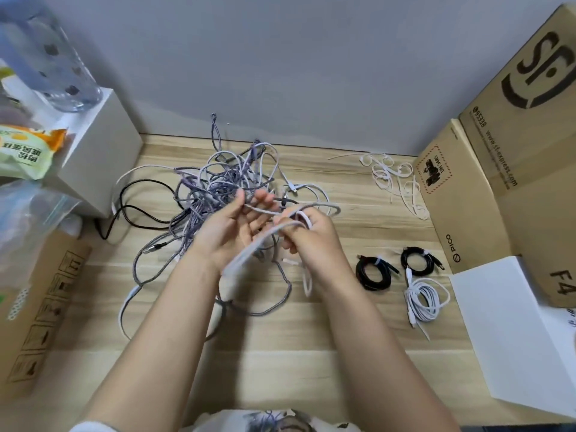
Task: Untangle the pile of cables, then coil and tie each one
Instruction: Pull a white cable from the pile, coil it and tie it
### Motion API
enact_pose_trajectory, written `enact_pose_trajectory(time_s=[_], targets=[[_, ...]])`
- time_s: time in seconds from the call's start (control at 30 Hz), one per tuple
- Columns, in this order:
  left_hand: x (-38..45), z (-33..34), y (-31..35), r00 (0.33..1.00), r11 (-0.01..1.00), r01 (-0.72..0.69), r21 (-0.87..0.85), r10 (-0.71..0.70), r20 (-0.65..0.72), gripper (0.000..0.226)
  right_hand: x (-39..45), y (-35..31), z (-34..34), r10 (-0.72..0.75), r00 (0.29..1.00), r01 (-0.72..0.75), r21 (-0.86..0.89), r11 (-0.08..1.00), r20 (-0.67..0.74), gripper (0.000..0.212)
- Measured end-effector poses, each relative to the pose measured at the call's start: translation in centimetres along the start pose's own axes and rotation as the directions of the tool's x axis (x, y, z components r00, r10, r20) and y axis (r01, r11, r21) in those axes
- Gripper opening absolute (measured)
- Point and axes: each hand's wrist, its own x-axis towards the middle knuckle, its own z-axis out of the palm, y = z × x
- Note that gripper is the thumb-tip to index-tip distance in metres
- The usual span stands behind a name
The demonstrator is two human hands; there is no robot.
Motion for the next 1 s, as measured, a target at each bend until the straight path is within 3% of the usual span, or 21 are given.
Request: enact_pose_trajectory(time_s=[0.17, 0.33, 0.4, 0.5, 0.6, 0.77, 0.9, 1.0], targets=[[-0.7, 0.5, -1.7, 0.997, 0.976, -0.071, 0.204, 0.063, 0.05, 0.042, 1.5, 1.4, 1.6, 0.119, 0.993, -0.118, 0.112, 0.987, 0.002, 0.0], [-1.3, 0.0, -1.3, 0.996, 0.898, -0.089, 0.43, 0.079, 0.042, 0.038, 2.0, 3.8, 1.7, 0.088, 0.995, -0.071, -0.326, 0.943, 0.037, 0.04], [-1.4, -0.2, -1.0, 0.995, 0.857, -0.084, 0.508, 0.1, -0.004, 0.041, 1.4, 3.1, 1.8, 0.08, 0.996, -0.071, -0.269, 0.96, 0.023, 0.043], [-1.1, -1.1, -0.3, 0.989, 0.874, -0.023, 0.485, 0.091, -0.117, 0.043, 0.7, 1.1, 1.1, 0.095, 0.994, -0.096, 0.008, 0.995, 0.05, 0.036], [-0.4, -2.9, 0.9, 0.956, 0.896, 0.047, 0.441, 0.088, -0.28, 0.033, -0.3, -0.2, 0.0, 0.073, 0.997, -0.076, 0.096, 0.992, 0.033, 0.052], [0.2, -4.6, 2.2, 0.939, 0.94, 0.064, 0.335, 0.057, -0.338, 0.063, -1.9, -2.3, -0.1, -0.015, 0.998, 0.004, 0.16, 0.987, 0.067, 0.058], [1.1, -4.6, 2.5, 0.898, 0.947, 0.044, 0.317, 0.101, -0.428, 0.037, -3.1, -3.8, -0.4, -0.134, 0.976, 0.09, 0.237, 0.967, 0.173, 0.035], [1.9, -5.3, 2.6, 0.864, 0.942, 0.043, 0.333, 0.132, -0.485, 0.038, -3.6, -4.2, -1.0, -0.215, 0.955, 0.15, 0.292, 0.945, 0.206, 0.029]])
